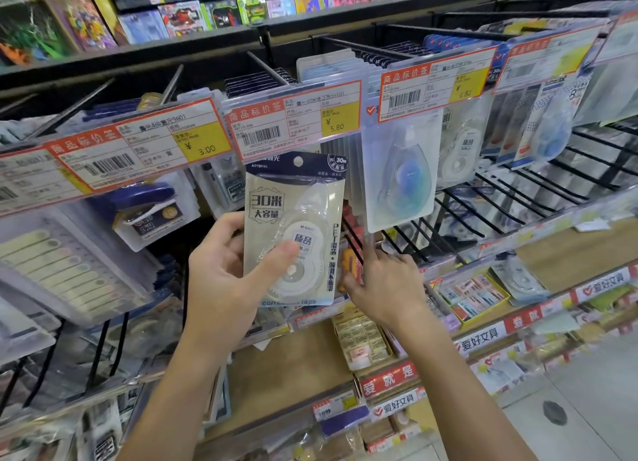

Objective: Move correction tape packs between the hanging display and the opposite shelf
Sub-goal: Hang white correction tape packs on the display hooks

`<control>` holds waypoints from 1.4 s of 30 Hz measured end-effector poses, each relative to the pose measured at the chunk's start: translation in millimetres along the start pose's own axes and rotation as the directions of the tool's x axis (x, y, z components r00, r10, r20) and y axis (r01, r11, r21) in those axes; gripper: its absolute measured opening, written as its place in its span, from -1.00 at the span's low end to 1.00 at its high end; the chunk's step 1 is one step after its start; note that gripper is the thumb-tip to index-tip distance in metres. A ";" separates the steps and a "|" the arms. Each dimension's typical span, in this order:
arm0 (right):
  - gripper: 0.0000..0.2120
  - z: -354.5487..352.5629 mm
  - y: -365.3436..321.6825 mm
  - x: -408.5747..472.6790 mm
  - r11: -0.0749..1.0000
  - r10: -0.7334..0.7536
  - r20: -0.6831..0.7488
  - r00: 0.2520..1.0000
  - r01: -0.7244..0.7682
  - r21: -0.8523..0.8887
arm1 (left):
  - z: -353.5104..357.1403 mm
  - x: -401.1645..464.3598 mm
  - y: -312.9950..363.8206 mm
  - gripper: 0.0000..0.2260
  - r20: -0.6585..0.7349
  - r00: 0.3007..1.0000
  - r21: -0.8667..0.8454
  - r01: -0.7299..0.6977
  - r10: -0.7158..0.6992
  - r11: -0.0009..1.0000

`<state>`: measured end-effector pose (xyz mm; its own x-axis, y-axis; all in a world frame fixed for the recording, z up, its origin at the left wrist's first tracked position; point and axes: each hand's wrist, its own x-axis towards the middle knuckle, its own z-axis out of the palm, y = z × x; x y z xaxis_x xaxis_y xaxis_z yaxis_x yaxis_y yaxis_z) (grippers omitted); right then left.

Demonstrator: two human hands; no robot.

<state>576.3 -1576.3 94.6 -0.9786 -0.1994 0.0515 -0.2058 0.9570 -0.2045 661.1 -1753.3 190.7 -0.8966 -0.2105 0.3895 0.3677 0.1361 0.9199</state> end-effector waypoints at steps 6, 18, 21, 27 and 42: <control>-0.50 2.3 -0.1 0.3 1.000 0.004 -0.035 0.999 -0.003 0.016 | 3.8 4.0 2.3 -0.64 -0.016 1.000 -0.022 -0.025 0.025 0.999; -0.41 0.7 0.9 -1.2 1.000 -0.011 -0.037 0.999 0.010 -0.029 | 16.0 12.2 6.0 -0.71 0.086 0.988 -0.136 -0.117 0.129 0.984; -0.41 1.0 1.1 -0.9 1.000 -0.007 -0.029 1.000 0.006 -0.021 | 17.6 16.2 8.3 -0.71 0.067 0.991 -0.112 -0.110 0.118 0.988; -0.44 2.4 0.6 -0.3 1.000 0.001 -0.045 0.999 -0.001 -0.016 | 20.0 17.7 6.6 -0.76 0.063 0.995 -0.042 -0.081 0.083 0.996; -0.49 9.6 2.6 0.5 1.000 -0.012 -0.085 0.996 0.011 -0.015 | 12.6 1.5 8.1 -0.82 0.053 0.996 0.021 -0.072 0.070 0.997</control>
<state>575.2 -1575.9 84.7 -0.9717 -0.1922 0.1373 -0.2162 0.9578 -0.1896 659.6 -1740.3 198.2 -0.8803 -0.1489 0.4504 0.4256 0.1714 0.8885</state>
